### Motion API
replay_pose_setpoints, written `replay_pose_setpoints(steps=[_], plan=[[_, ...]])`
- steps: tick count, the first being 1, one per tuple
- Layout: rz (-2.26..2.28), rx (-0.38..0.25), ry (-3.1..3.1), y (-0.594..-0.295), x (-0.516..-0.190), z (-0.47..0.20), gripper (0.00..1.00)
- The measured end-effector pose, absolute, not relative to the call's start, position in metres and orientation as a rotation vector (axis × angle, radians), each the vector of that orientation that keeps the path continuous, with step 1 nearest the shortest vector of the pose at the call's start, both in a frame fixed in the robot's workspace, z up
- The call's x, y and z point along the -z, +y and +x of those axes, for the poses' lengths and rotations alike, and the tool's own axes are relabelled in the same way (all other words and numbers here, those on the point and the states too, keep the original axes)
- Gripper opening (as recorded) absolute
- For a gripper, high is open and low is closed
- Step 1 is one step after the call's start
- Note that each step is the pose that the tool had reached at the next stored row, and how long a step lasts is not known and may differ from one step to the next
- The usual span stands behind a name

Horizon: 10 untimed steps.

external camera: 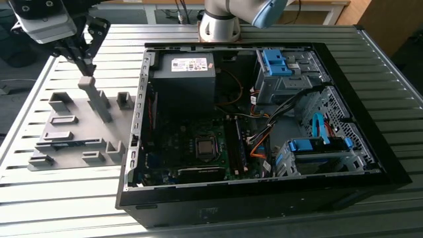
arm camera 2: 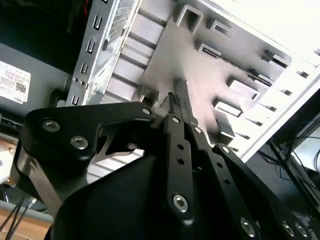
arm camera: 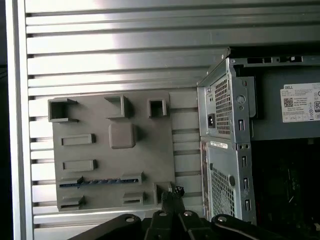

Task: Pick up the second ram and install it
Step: 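Reach for the second ram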

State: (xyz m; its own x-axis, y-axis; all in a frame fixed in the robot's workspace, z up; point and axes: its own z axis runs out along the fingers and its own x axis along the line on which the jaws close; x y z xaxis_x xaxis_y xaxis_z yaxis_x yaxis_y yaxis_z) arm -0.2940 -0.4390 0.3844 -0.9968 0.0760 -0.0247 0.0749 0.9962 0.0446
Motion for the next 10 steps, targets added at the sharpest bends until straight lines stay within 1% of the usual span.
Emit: replay_pose_setpoints(steps=[10], plan=[[0.117,-0.068,3.113,-0.4369,-0.3845,-0.2954,0.11]])
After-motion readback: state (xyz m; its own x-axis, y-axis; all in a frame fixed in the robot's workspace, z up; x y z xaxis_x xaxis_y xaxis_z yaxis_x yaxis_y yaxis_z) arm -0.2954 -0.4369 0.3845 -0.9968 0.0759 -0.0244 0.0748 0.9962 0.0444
